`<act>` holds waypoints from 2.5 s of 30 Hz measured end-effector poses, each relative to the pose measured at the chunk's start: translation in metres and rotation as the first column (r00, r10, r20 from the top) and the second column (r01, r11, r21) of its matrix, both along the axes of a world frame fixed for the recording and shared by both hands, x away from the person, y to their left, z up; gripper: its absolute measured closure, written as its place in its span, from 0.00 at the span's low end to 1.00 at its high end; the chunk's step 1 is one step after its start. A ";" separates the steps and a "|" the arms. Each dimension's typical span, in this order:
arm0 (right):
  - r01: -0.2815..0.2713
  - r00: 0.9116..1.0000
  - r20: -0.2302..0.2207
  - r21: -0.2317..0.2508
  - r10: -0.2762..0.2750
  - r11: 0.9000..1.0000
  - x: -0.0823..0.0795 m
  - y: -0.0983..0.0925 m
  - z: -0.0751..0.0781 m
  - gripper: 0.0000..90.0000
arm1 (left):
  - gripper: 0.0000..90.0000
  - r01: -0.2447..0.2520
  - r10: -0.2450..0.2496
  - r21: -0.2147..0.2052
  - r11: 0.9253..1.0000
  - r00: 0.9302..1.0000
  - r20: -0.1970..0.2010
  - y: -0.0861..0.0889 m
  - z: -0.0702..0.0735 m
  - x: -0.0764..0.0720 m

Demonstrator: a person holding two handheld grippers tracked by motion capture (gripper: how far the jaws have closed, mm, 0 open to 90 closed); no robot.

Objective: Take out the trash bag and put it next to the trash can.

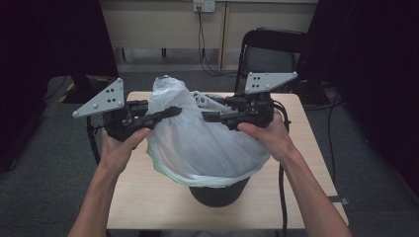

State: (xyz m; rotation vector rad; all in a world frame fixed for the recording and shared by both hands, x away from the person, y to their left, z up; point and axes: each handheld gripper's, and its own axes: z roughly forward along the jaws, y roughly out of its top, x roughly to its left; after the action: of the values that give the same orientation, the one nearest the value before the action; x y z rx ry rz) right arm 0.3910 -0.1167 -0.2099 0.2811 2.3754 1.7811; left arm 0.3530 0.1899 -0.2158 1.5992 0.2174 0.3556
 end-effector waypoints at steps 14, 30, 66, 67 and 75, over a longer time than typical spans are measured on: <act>-0.062 0.998 0.003 0.040 0.062 0.997 -0.015 0.023 0.038 1.00 | 0.71 0.004 -0.001 0.091 0.996 1.000 -0.026 -0.043 -0.017 0.005; 0.123 0.991 0.047 -0.005 -0.123 0.992 -0.023 -0.022 0.021 0.30 | 0.94 -0.024 0.019 -0.057 0.998 0.996 -0.091 0.002 -0.007 0.014; 0.056 0.996 -0.084 0.156 -0.043 0.986 0.000 -0.019 0.016 0.20 | 0.95 0.040 -0.042 -0.040 0.998 0.998 -0.043 -0.026 0.000 0.002; 0.014 0.993 -0.120 0.166 0.006 0.986 0.002 -0.016 0.013 0.17 | 0.95 0.036 -0.037 -0.031 0.999 0.999 -0.039 -0.028 0.000 0.002; -0.054 0.993 -0.098 0.051 0.059 0.997 -0.004 0.021 0.002 0.28 | 0.95 0.066 -0.067 -0.015 0.998 0.997 -0.043 -0.037 0.002 0.002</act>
State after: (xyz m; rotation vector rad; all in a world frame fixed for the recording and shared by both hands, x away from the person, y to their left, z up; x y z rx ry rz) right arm 0.3875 -0.0954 -0.2074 0.3192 2.4334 1.8949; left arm 0.3549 0.1534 -0.2133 1.5976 0.1992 0.2674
